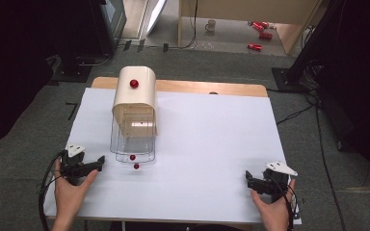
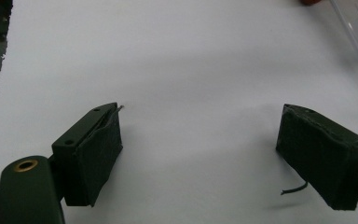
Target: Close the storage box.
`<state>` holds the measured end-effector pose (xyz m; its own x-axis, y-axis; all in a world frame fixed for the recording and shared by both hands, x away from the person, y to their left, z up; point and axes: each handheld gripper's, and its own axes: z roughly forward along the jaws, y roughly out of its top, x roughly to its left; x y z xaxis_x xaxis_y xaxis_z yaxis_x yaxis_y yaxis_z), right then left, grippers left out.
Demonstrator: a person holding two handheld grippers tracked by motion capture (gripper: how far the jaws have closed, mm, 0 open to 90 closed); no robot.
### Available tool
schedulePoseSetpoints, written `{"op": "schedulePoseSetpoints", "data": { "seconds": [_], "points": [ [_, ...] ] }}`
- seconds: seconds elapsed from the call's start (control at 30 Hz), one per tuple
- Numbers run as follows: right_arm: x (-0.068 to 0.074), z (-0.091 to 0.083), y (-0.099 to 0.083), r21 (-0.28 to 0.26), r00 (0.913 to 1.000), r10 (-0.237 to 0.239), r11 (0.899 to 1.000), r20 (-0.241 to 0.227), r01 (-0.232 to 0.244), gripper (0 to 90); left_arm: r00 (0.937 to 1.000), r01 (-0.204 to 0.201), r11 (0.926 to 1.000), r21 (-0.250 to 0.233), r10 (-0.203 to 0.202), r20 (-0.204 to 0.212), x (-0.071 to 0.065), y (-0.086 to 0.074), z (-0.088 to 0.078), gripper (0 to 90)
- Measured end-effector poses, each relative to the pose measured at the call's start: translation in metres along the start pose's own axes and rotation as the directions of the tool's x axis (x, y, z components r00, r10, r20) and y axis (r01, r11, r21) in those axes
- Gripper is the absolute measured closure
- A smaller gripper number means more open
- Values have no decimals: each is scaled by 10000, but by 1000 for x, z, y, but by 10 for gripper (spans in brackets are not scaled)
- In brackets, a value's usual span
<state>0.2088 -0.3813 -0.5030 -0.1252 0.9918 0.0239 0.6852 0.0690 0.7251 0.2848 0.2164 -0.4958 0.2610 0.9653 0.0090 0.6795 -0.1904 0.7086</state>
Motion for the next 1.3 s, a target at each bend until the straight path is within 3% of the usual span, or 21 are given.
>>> {"op": "schedulePoseSetpoints", "data": {
  "seconds": [0.17, 0.4, 0.8, 1.03, 1.3],
  "points": [
    [0, 0, 0, -7, 10000, 16, 10000, -85, -16, 84, 10000, 9, 10000, 2, -9, -5, 0, 0, 0, 142],
    [4, -4, -2, -144, 9993, 196, 9997, 314, -191, 135, 10000, -6, 10000, 8, 6, -10, 0, 0, 0, 143],
    [18, -7, -1, -277, 9999, 96, 9996, -54, -97, 160, 10000, 15, 10000, -4, -15, -40, 0, 0, 0, 145],
    [47, -16, 10, -704, 9966, -308, 9972, -767, 254, 159, 10000, -18, 10000, -2, 18, -54, 0, 0, 0, 148],
    [90, -20, 27, -960, 9848, -954, 9920, -1454, 819, 158, 10000, -43, 10000, 9, 43, -51, 0, 0, 0, 148]
  ]
}}
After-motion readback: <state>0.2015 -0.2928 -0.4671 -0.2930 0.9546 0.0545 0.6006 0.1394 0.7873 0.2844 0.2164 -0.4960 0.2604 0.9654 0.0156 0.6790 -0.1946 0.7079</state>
